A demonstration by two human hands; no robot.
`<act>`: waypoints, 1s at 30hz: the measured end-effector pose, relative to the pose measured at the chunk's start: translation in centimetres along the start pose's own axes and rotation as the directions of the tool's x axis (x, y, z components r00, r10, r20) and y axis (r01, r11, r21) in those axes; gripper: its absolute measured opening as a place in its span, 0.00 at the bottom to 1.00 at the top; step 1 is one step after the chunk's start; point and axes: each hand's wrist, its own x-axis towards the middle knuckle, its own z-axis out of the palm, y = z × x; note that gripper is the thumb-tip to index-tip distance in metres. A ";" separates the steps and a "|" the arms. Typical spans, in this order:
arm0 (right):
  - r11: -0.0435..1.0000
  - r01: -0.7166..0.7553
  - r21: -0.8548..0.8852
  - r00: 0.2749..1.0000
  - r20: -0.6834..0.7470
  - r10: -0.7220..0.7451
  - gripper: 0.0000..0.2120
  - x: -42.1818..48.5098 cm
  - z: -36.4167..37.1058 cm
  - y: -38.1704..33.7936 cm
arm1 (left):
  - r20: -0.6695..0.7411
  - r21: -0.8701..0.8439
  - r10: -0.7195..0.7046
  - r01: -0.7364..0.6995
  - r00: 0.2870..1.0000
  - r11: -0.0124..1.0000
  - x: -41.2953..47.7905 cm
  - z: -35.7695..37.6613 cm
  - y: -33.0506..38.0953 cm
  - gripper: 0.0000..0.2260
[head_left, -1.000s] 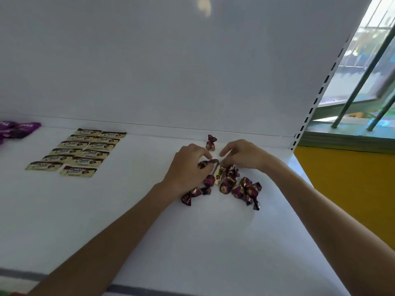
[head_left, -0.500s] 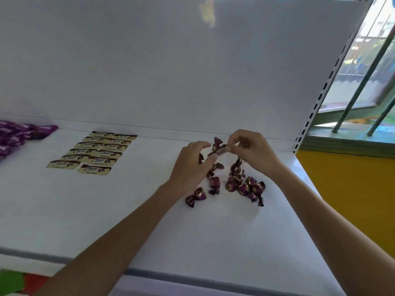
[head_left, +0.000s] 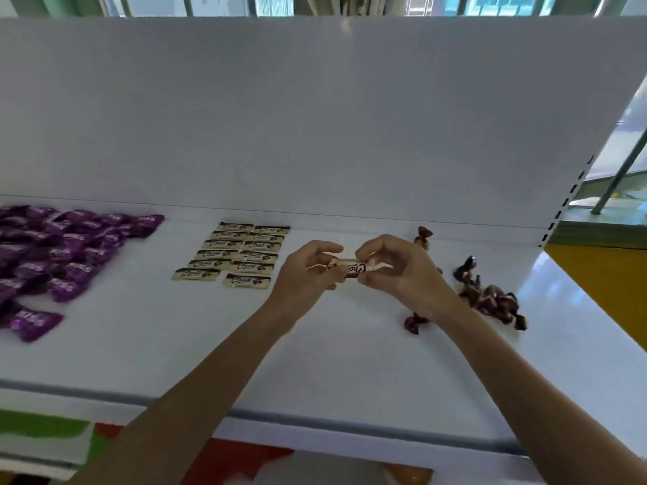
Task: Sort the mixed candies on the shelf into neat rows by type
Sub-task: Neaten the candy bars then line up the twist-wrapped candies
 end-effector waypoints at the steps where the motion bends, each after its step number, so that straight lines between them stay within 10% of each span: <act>1: 1.000 0.005 -0.015 1.000 0.000 -0.005 0.14 -0.1 1.2 -0.1 | -0.001 0.009 0.004 -0.004 1.000 1.000 -0.4 -1.1 -0.3 0.10; 9: 0.986 -0.010 -0.169 0.996 -0.084 -0.005 0.11 -0.4 9.7 -1.9 | -0.077 0.159 0.021 -0.009 0.997 0.987 -3.6 -9.1 -1.9 0.09; 19: 0.960 -0.163 0.226 0.972 -0.130 0.195 0.06 1.1 19.5 -4.1 | -0.168 0.229 0.019 0.020 0.986 0.973 -6.9 -14.8 -3.2 0.06; 21: 0.981 -0.144 0.128 0.974 -0.155 0.163 0.09 1.9 20.6 -4.0 | -0.111 0.367 0.056 -0.011 0.992 0.930 -7.6 -16.1 -3.7 0.06; 25: 0.962 -0.050 -0.269 0.999 -0.004 0.051 0.11 3.4 22.2 -3.4 | 0.014 0.865 0.166 -0.095 0.986 0.493 -8.5 -19.4 -5.5 0.14; 30: 0.711 0.249 -0.657 0.968 0.157 -0.194 0.07 5.1 23.4 -1.6 | 0.031 0.855 0.184 -0.121 0.982 0.505 -8.4 -20.3 -6.2 0.13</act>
